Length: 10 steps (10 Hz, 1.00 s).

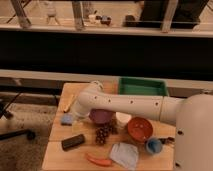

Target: Wipe purple bowl with sponge

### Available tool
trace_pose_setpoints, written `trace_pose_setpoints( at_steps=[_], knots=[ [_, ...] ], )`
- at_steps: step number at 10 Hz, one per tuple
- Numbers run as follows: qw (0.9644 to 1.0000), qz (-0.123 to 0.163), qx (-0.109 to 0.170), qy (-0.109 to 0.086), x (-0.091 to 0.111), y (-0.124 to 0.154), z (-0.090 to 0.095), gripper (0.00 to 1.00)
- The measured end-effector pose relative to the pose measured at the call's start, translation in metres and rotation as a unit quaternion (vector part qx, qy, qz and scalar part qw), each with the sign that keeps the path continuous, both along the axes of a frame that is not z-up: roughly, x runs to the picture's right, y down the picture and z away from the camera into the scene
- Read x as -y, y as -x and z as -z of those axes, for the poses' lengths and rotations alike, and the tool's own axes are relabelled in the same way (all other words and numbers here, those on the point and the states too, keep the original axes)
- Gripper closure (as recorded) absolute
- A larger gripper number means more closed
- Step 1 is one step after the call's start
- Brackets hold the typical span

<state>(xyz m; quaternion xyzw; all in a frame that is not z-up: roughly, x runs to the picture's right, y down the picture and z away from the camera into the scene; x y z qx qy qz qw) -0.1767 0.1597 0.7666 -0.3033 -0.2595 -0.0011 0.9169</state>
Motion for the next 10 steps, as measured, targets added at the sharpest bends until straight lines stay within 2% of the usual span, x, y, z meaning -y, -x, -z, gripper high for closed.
trace_pose_setpoints(
  at_steps=[5,10],
  knots=[
    [0.9998,-0.017,-0.002,0.003,0.011,0.006,-0.027,0.2],
    [0.9995,-0.026,-0.011,0.012,0.009,0.013,-0.05,0.2]
  ],
)
